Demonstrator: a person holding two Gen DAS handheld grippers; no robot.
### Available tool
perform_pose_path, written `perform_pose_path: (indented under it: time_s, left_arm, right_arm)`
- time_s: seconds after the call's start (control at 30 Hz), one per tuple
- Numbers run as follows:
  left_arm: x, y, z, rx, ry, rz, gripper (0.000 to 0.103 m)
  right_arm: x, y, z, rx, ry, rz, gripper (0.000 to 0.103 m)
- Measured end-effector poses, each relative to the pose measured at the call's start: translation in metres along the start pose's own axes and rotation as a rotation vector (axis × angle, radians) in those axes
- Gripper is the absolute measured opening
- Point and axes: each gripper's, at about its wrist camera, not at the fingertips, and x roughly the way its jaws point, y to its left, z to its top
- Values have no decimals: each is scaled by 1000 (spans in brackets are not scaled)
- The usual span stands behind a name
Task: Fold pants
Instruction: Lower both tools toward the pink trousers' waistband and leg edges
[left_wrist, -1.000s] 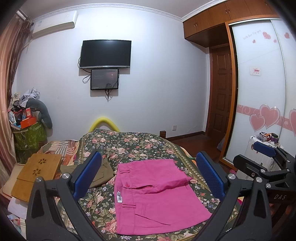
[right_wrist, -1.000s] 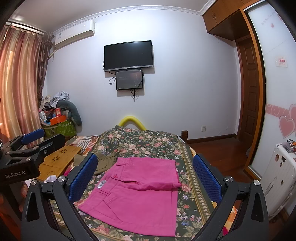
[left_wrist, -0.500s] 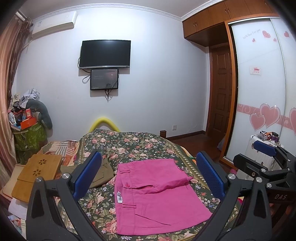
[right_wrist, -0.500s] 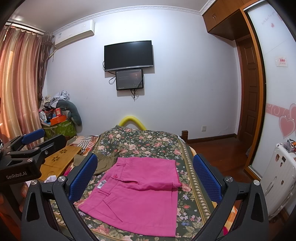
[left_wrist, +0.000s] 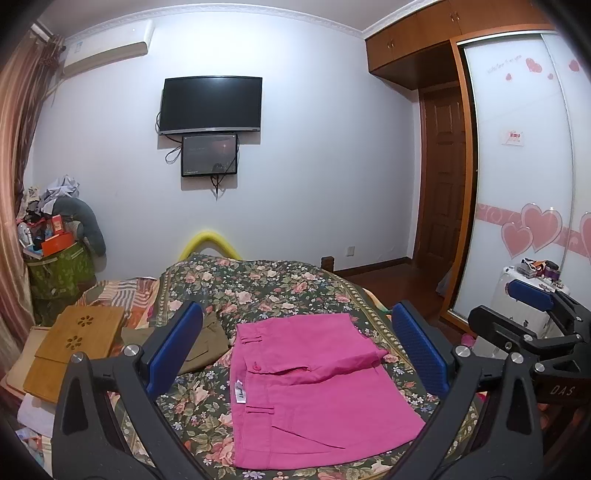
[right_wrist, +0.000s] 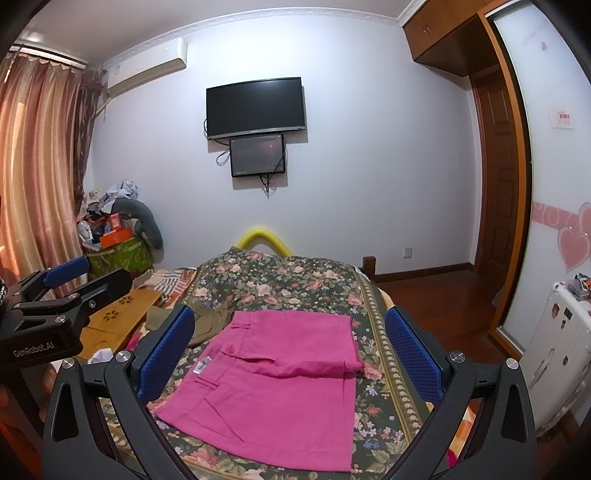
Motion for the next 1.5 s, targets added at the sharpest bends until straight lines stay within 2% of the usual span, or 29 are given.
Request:
perform_pose_path:
  time_s: [0.13, 0.3, 0.47, 0.7, 0.9, 1.0, 1.1, 1.17, 1.2, 1.33, 1.37, 1.43, 1.5]
  left_arm:
    - [14, 3, -3, -2, 22, 5, 103]
    - [48, 11, -11, -16, 97, 25, 103]
    - [99, 24, -31, -7, 218, 55, 103]
    - [171, 50, -73, -21, 436, 78, 103]
    - [222, 66, -107, 28, 571, 121, 103]
    - [241, 72, -120, 45, 623, 109, 103]
    - [261, 77, -133, 46, 679, 86, 103]
    - [271, 78, -138, 55, 698, 74, 103]
    - [276, 78, -140, 66, 705, 69, 102]
    - [294, 77, -149, 99, 734, 46, 87]
    - [297, 77, -151, 102, 741, 40, 86]
    - [303, 76, -155, 116, 753, 34, 85]
    - [308, 76, -160, 129, 766, 36, 84]
  right_arm:
    - [7, -4, -3, 10, 7, -17, 103]
    - [22, -17, -12, 39, 39, -49, 103]
    - [51, -37, -30, 50, 121, -81, 103]
    - [104, -70, -72, 70, 295, -103, 102]
    - [137, -89, -94, 94, 417, -69, 102]
    - [156, -95, -100, 100, 455, -33, 101]
    - [178, -97, -105, 109, 492, 5, 90]
    - [192, -100, -109, 118, 509, 25, 88]
    - [199, -100, -110, 122, 514, 38, 84]
    - [220, -98, -112, 102, 529, 64, 63]
    - [226, -97, -113, 93, 531, 68, 61]
    - [238, -98, -114, 74, 543, 83, 45]
    - [246, -96, -117, 57, 560, 96, 36]
